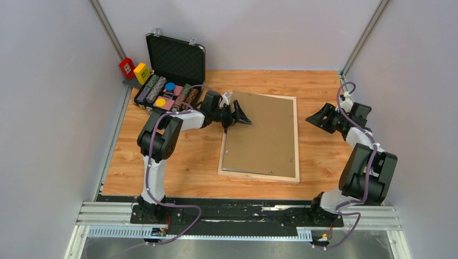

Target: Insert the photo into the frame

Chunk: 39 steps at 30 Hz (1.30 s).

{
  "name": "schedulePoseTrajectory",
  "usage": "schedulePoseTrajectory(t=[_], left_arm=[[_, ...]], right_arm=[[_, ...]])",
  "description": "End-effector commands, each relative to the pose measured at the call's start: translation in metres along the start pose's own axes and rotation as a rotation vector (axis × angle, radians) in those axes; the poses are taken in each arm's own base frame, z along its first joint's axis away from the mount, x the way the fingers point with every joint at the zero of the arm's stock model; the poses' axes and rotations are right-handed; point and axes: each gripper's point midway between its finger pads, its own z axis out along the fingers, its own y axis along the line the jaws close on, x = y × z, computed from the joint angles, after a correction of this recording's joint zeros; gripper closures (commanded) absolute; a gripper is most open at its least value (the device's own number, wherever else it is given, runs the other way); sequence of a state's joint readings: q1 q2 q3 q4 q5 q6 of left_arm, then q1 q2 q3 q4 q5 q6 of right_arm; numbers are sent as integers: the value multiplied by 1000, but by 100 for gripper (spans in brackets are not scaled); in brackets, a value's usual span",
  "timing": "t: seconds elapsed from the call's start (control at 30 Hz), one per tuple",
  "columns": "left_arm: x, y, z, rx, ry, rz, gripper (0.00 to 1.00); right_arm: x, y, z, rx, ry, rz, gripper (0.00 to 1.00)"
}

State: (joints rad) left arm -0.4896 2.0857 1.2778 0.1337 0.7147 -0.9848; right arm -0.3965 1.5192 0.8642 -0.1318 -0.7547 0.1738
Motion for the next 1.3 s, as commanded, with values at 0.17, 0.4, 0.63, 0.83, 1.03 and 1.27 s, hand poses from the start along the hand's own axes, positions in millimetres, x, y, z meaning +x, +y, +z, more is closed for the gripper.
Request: schedulePoseTrajectory(t=[0.17, 0.4, 0.63, 0.83, 1.03, 1.27], left_arm=[[1, -15, 1, -22, -8, 93, 3], [0, -18, -4, -46, -21, 125, 0], [-1, -25, -11, -75, -28, 161, 0], [1, -29, -15, -93, -37, 184, 0], [0, -36, -19, -93, -44, 205, 0], [7, -36, -11, -92, -18, 211, 0]], right_arm=[[-8, 2, 0, -25, -30, -37, 39], [-8, 2, -1, -25, -30, -38, 39], [-8, 2, -1, -26, -31, -38, 39], [-9, 2, -1, -24, -34, -40, 39], [-9, 3, -2, -25, -35, -42, 39], [-10, 2, -2, -22, -37, -44, 39]])
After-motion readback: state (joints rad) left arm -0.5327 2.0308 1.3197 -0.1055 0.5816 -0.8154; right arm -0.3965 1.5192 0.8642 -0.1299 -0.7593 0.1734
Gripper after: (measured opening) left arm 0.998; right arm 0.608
